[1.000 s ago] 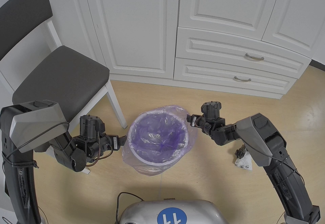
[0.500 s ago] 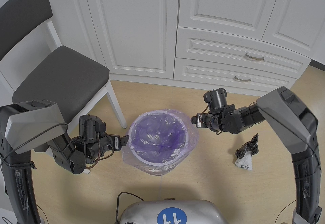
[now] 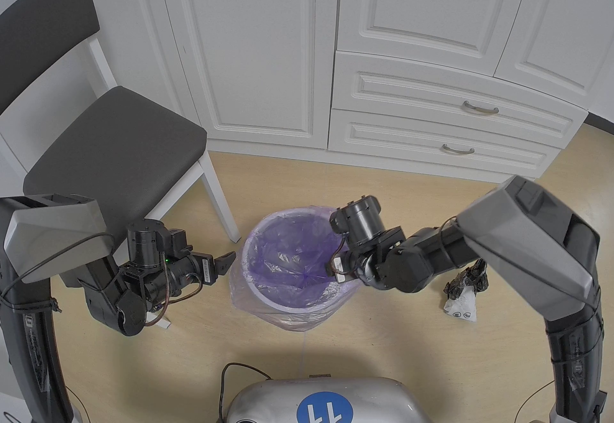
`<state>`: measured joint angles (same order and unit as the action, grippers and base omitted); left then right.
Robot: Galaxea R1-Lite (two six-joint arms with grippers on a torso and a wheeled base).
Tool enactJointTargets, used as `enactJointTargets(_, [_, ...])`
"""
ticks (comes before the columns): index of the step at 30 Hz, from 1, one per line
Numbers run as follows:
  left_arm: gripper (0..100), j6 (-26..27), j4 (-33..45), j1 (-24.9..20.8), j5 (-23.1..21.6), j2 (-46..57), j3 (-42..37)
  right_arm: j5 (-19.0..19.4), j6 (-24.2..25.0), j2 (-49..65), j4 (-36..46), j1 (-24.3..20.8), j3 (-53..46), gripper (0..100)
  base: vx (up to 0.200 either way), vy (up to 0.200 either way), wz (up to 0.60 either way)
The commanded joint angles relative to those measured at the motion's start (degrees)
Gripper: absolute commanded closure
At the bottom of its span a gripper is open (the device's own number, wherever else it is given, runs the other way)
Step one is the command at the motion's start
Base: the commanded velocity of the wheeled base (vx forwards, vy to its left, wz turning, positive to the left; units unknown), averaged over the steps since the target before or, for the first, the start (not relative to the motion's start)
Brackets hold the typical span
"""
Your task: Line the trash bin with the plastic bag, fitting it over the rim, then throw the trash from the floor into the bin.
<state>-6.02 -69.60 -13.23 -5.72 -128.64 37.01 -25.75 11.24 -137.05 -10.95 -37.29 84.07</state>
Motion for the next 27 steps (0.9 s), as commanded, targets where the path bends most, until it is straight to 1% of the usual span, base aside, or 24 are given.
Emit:
enactJointTargets(1, [0,0.5,-0.6,1.6,-0.5,0.1,-0.7,-1.0,-0.4,-6.0,0.0,-1.4,2.1,0,0.0,0.0,0.0])
enactJointTargets(9, [0,0.6,-0.7,1.9,-0.5,-0.6,-0.4,-1.1,-0.9,-6.1,0.0,-1.3,2.4,0,0.0,0.0,0.0])
enactJointTargets(13, [0,0.7,-0.7,2.0,-0.5,-0.6,-0.4,-2.4,-2.0,-3.2,1.9,-0.7,-1.5,0,0.0,0.0,0.0])
enactJointTargets(17, [0,0.7,-0.7,2.0,-0.5,-0.7,-0.4,-2.4,-2.0,-0.7,2.4,-0.2,-5.1,0,0.0,0.0,0.0])
enactJointTargets(27, [0,0.7,-0.7,2.0,-0.4,-1.0,-0.3,-2.4,-1.3,-0.9,1.7,-0.9,-2.9,0,0.0,0.0,0.0])
